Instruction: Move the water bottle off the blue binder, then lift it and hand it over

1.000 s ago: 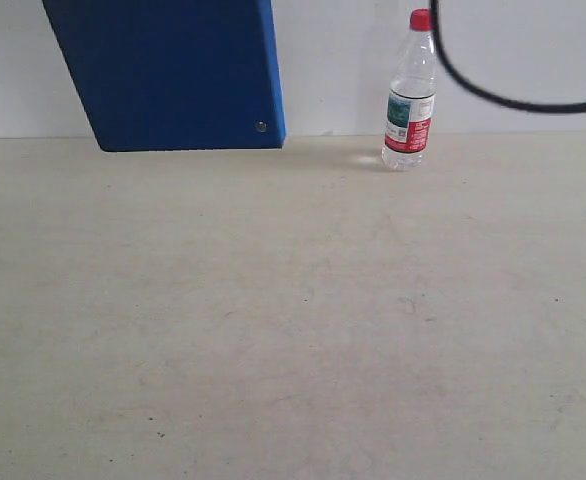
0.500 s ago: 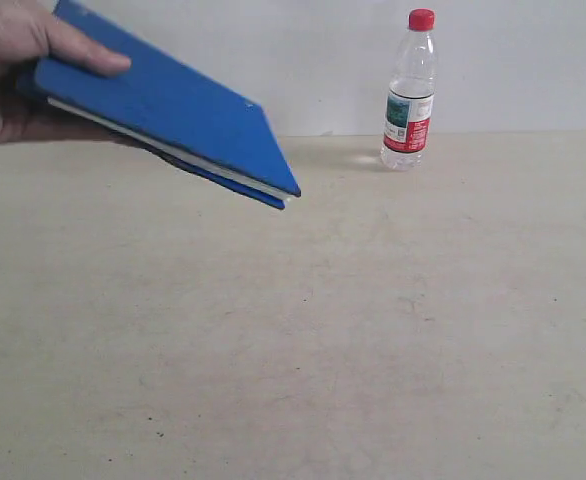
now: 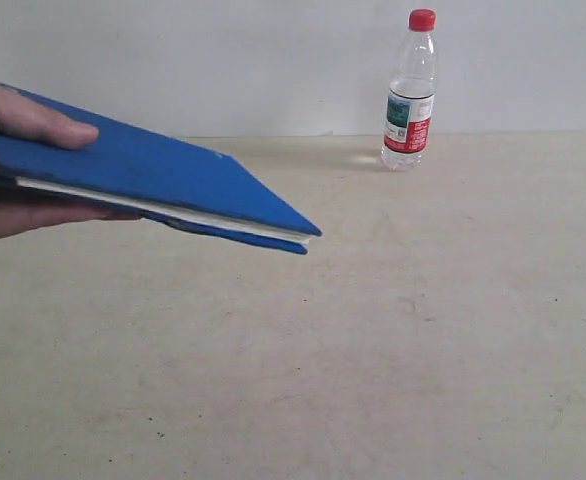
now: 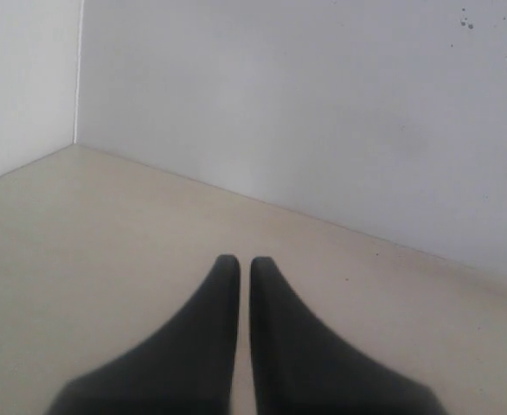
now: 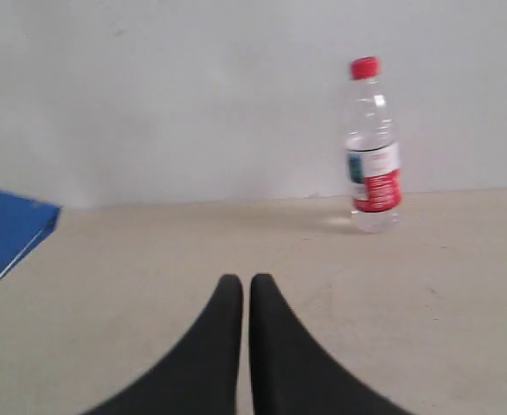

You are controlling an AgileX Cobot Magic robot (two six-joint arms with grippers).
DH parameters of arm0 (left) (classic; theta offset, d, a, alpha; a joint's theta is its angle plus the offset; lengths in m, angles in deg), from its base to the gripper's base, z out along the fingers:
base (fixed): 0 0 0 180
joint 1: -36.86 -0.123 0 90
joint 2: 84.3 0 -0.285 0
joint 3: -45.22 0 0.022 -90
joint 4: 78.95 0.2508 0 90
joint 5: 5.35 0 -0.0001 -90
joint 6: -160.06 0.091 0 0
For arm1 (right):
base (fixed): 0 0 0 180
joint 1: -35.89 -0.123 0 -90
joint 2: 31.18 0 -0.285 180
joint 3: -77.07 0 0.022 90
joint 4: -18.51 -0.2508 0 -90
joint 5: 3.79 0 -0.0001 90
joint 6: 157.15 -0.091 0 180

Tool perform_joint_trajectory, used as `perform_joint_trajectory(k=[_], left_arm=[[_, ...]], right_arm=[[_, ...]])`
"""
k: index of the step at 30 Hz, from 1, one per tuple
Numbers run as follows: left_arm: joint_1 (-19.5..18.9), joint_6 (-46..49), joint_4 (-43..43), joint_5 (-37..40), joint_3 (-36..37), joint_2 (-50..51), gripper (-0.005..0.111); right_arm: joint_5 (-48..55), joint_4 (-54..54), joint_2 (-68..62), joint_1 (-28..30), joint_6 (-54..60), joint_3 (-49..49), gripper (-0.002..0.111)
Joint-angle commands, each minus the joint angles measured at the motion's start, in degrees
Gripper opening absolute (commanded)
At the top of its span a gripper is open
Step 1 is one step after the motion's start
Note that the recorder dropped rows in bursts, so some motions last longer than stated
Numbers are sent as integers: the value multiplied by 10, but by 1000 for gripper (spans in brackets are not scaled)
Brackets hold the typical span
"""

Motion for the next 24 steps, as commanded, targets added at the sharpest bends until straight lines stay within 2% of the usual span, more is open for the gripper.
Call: perform_joint_trajectory(k=[1, 4, 8, 10, 17, 21, 24], left_arm=[[3, 2, 5, 31, 2, -2, 4], [3, 2, 5, 28, 2, -2, 4], [3, 2, 5, 25, 2, -2, 4], [3, 2, 5, 25, 2, -2, 4], [3, 2, 5, 25, 2, -2, 4], [3, 2, 5, 25, 2, -2, 4], [3, 2, 5, 25, 2, -2, 4]], right_arm=[[-89, -84, -3, 0, -53, 0, 1], [-45, -107, -3, 0, -20, 10, 1], [66, -108, -3, 0, 62, 60, 1], [121, -109, -3, 0, 50, 92, 1], [289, -117, -3, 0, -47, 92, 1], [276, -117, -3, 0, -65, 85, 1], [223, -115, 2, 0, 16, 54, 1]])
